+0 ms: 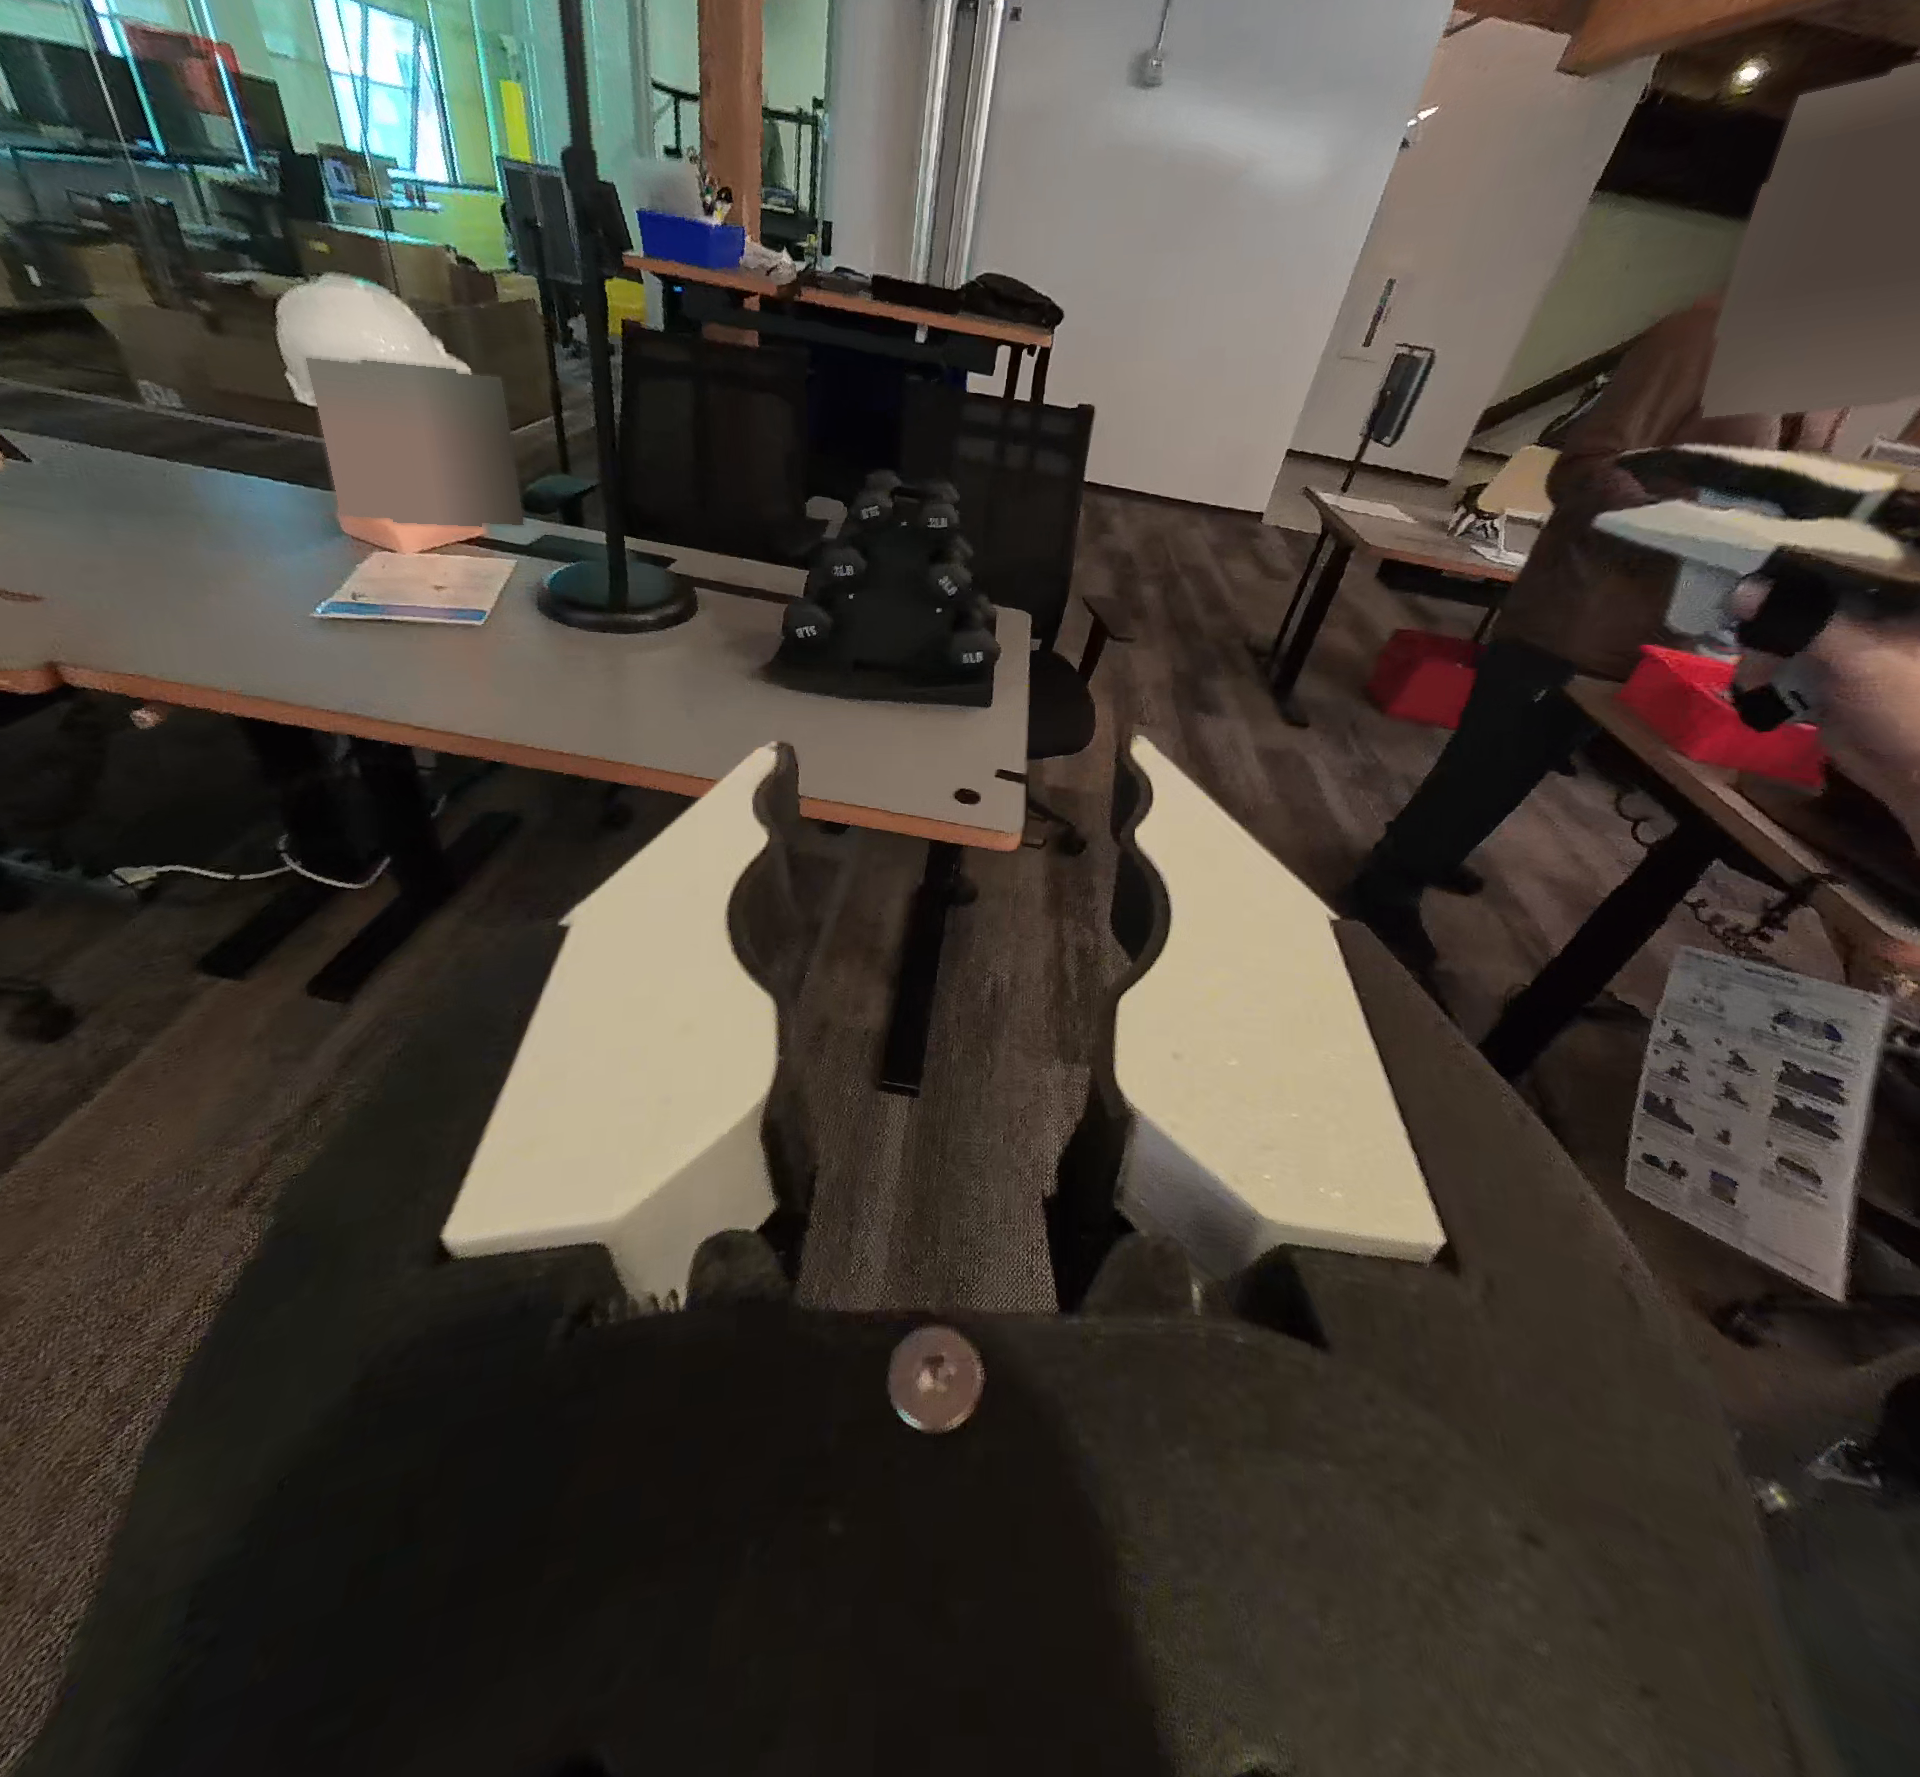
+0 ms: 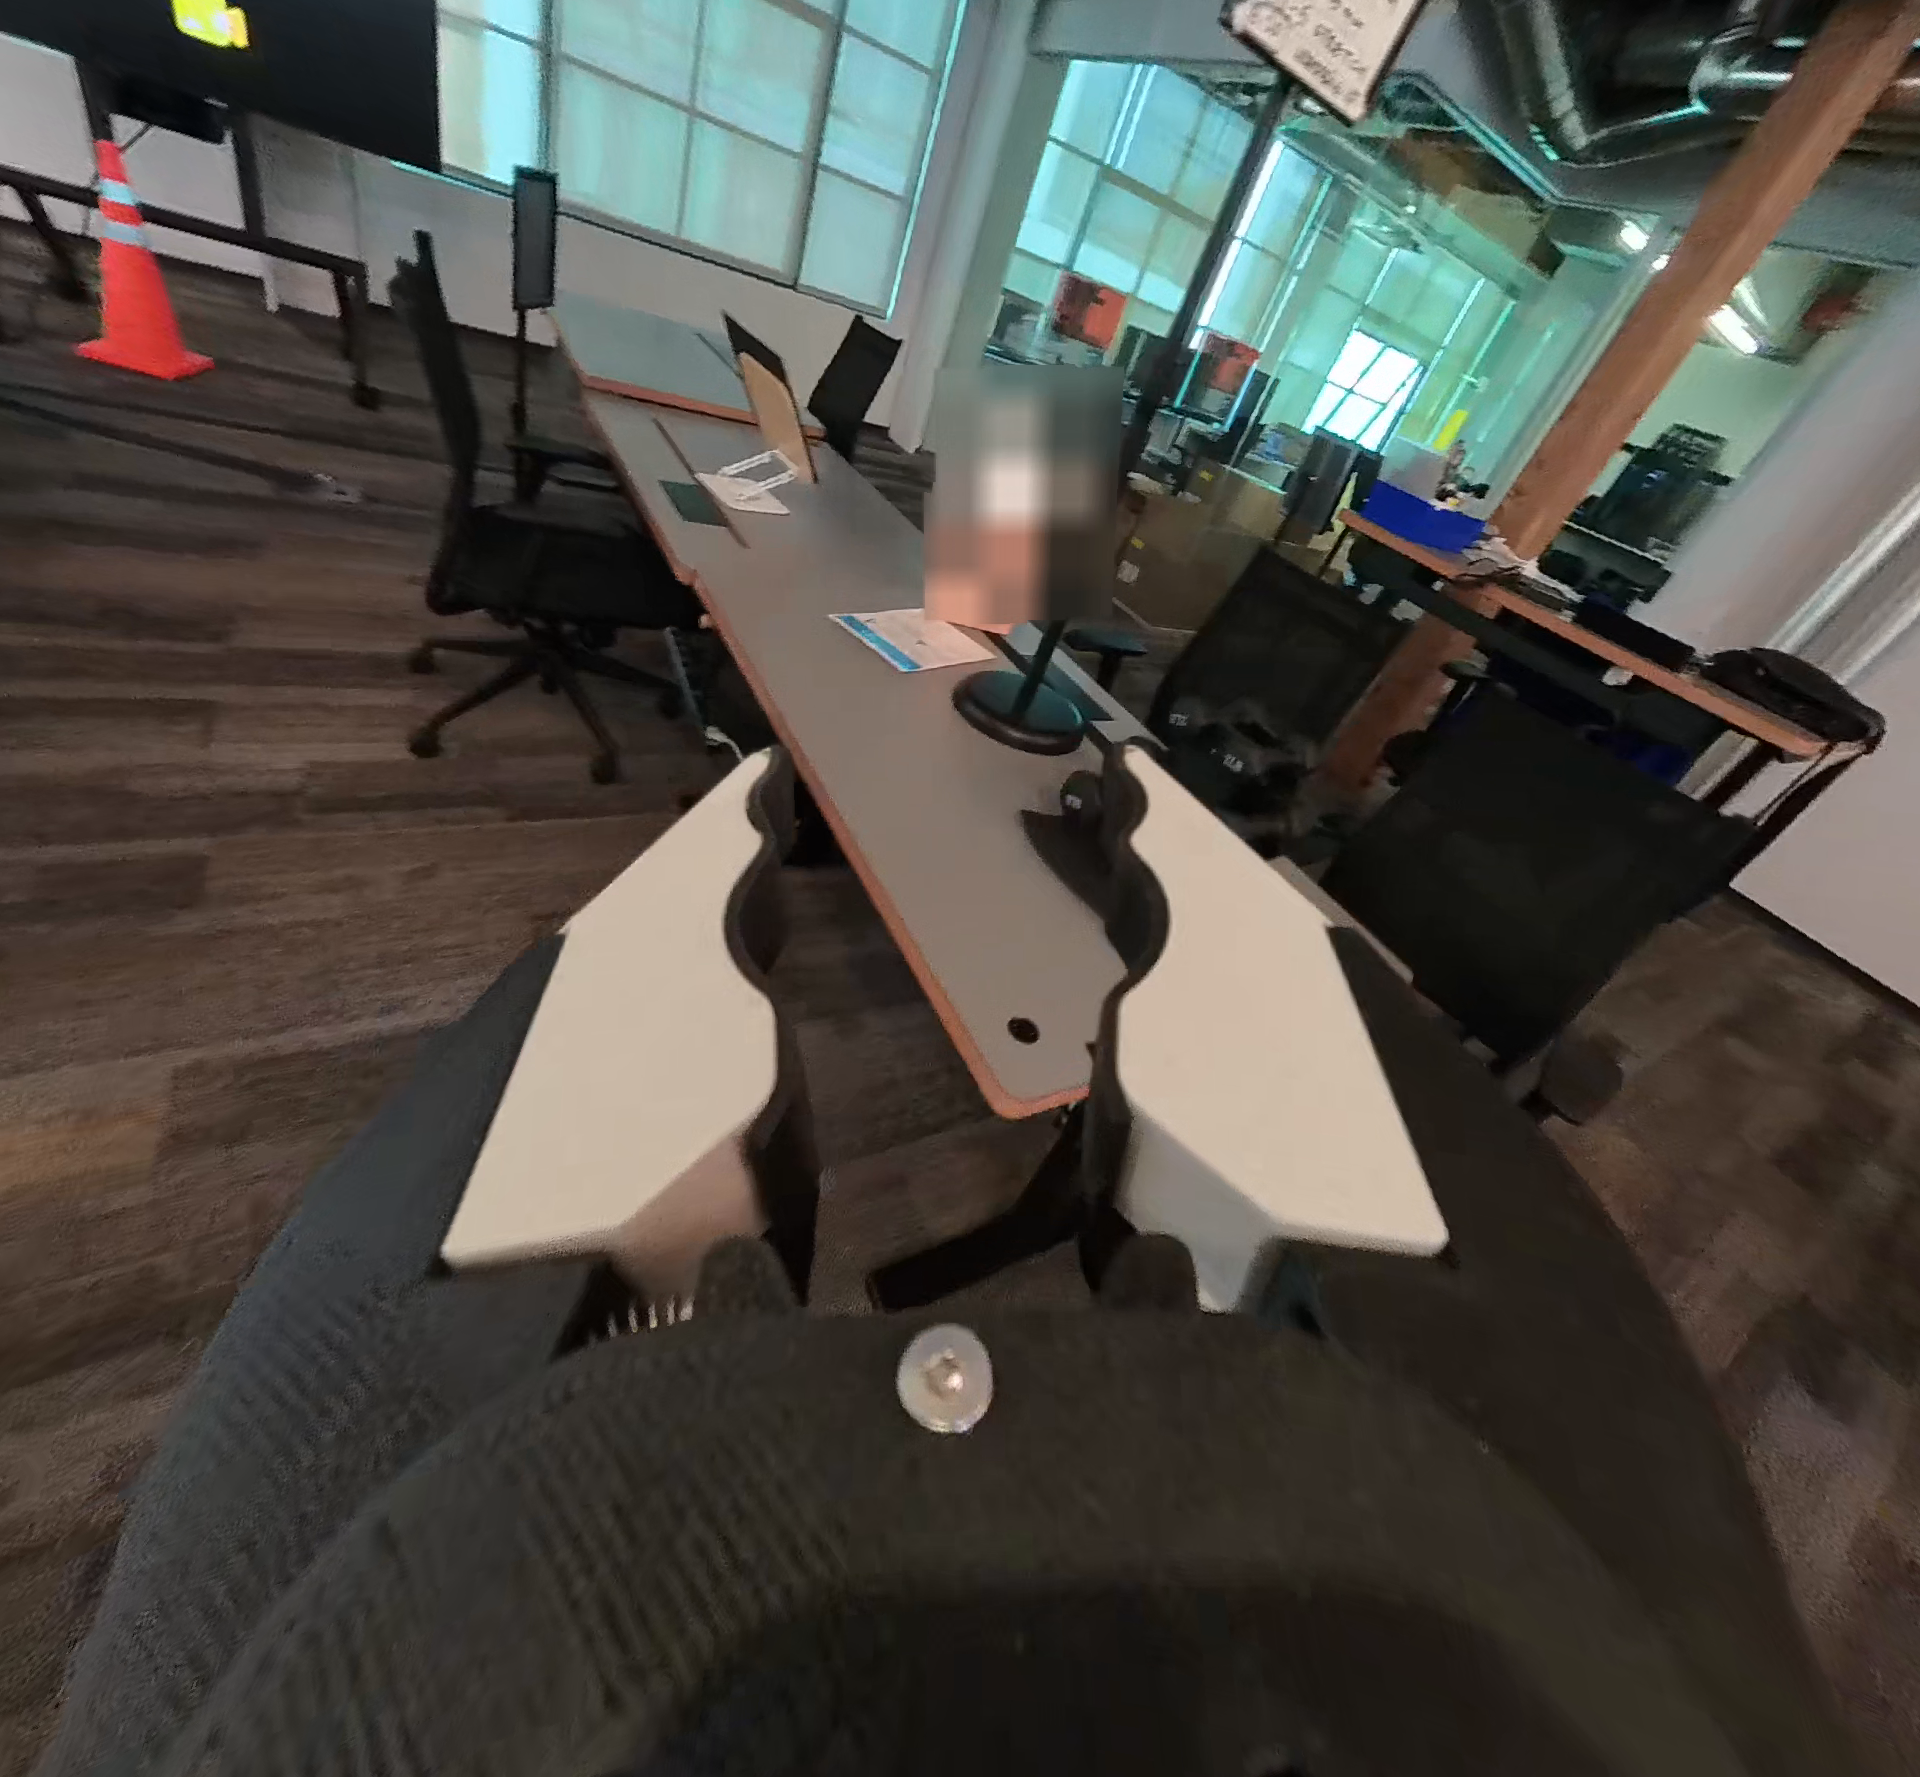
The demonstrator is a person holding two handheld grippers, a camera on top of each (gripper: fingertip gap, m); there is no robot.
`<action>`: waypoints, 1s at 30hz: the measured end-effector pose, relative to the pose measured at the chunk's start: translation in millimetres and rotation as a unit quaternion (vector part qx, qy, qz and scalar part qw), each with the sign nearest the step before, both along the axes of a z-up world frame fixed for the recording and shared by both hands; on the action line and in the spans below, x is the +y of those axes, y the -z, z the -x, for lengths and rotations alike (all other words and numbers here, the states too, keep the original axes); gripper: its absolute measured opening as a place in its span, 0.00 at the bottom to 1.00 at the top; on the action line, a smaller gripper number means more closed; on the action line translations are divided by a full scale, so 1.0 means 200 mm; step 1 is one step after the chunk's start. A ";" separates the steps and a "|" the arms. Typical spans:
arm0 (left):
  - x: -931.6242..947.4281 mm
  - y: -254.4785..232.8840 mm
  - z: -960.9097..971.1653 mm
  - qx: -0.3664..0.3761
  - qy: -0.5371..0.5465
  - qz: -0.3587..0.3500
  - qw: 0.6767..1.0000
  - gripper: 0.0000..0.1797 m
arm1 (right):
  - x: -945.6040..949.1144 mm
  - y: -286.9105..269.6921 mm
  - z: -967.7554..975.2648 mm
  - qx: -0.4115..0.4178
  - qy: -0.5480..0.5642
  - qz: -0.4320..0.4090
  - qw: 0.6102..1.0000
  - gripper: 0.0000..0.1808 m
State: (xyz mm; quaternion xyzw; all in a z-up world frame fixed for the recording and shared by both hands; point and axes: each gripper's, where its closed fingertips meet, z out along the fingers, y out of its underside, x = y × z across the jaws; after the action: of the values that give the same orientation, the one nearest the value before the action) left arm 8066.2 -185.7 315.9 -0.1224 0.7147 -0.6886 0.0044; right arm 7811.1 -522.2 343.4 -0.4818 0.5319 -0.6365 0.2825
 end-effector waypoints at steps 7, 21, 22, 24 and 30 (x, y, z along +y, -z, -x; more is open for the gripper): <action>-0.44 0.14 -0.51 0.035 -0.007 -0.021 0.999 0.29 | -0.51 -0.08 -0.44 -0.032 -0.009 -0.031 0.999 0.31; -0.75 0.26 -1.63 0.044 -0.075 -0.029 0.996 0.28 | -0.98 -0.04 -1.77 -0.058 -0.084 -0.069 0.992 0.30; -0.75 0.25 -1.73 0.037 -0.075 -0.027 0.996 0.28 | -0.99 -0.02 -1.89 -0.060 -0.089 -0.077 0.991 0.30; -0.76 0.24 -1.91 0.011 -0.085 -0.029 0.996 0.28 | -1.03 0.03 -2.11 -0.052 -0.090 -0.079 0.991 0.30; -0.87 0.21 -2.51 0.029 -0.042 -0.051 0.997 0.28 | -1.10 -0.01 -2.75 -0.068 -0.099 -0.101 0.988 0.30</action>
State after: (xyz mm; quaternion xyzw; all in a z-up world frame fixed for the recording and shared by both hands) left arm 8567.2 -360.3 274.3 -0.1718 0.7428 -0.6469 0.0187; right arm 8360.6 -741.7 344.7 -0.4564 0.5229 -0.5799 0.4266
